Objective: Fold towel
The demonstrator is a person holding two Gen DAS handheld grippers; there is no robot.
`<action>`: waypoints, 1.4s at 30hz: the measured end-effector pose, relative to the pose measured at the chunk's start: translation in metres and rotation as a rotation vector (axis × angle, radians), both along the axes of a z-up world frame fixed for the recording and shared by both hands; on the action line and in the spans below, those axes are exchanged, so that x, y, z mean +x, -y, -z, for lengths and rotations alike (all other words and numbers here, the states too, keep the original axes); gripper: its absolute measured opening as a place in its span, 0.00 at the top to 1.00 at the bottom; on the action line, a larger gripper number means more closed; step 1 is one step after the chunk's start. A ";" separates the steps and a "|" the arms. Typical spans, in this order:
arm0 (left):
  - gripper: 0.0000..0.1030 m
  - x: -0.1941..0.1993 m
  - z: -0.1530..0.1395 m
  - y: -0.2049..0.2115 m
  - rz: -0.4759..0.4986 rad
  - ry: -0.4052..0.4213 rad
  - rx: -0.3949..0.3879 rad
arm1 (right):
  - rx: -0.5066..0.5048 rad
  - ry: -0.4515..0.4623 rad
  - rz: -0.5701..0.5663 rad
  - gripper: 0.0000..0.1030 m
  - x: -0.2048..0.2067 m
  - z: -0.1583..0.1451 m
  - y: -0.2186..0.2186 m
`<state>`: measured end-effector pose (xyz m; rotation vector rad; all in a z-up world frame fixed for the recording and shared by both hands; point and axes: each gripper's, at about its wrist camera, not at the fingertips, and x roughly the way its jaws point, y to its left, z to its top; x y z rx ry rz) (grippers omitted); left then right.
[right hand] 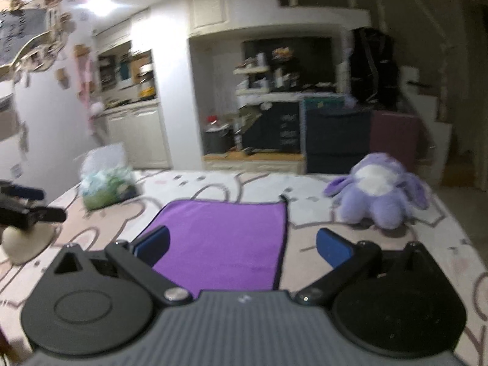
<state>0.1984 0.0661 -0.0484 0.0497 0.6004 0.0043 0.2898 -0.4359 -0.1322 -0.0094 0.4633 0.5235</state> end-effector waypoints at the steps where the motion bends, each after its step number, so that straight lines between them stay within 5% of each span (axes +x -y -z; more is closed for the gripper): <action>1: 0.00 0.002 0.004 -0.004 0.000 -0.006 -0.016 | 0.002 -0.007 -0.011 0.00 0.003 0.005 0.001; 11: 0.00 0.012 0.036 -0.040 0.090 -0.028 -0.210 | -0.093 -0.081 -0.097 0.00 0.035 0.046 0.004; 16: 0.00 0.019 0.049 -0.046 0.134 -0.083 -0.225 | -0.102 -0.159 -0.156 0.01 0.048 0.061 0.008; 22: 0.03 0.030 0.065 -0.051 0.191 -0.166 -0.242 | -0.113 -0.270 -0.226 0.23 0.061 0.080 0.009; 31: 0.36 0.045 0.084 -0.051 0.265 -0.279 -0.280 | -0.113 -0.398 -0.262 0.41 0.074 0.098 0.005; 42: 0.45 0.051 0.106 -0.050 0.322 -0.397 -0.300 | -0.157 -0.456 -0.337 0.62 0.079 0.112 -0.014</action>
